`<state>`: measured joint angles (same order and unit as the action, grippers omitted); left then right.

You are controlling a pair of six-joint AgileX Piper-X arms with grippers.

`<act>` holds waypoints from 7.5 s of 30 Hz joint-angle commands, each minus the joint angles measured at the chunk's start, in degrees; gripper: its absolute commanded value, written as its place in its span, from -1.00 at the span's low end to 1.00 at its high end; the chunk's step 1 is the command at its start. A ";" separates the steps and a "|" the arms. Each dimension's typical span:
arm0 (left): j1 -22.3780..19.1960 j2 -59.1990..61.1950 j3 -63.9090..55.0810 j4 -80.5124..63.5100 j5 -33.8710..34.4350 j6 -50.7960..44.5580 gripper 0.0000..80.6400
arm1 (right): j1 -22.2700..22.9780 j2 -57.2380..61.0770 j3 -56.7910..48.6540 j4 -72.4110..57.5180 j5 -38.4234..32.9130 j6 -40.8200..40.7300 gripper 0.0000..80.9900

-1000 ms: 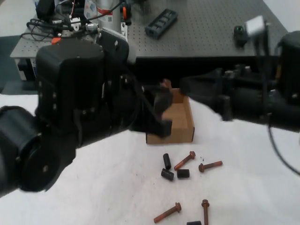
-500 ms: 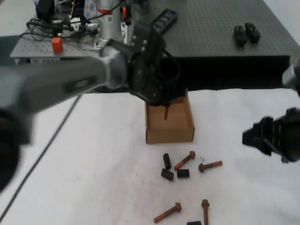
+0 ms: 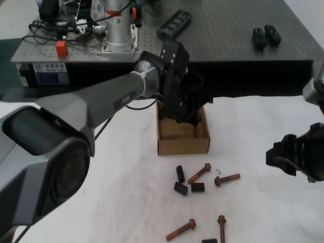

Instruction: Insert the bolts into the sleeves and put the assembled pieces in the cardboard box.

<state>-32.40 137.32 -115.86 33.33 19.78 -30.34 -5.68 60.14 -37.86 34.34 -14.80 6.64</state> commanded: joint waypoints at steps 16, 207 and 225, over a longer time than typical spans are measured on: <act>2.45 -4.33 -1.02 2.71 9.09 -2.86 -0.19 | 12.31 38.09 -29.80 16.08 14.34 -41.43 -0.24; 1.25 -26.60 28.41 -17.22 -7.55 6.84 -0.98 | -2.35 -6.03 4.58 -5.60 -14.15 0.92 0.04; 0.66 2.95 -7.11 3.89 -1.05 -1.24 -0.89 | -2.18 -5.90 4.58 -1.84 -5.27 0.16 0.04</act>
<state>-31.31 140.52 -122.17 37.57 17.57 -30.53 -7.78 54.64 -32.94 31.90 -23.29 7.51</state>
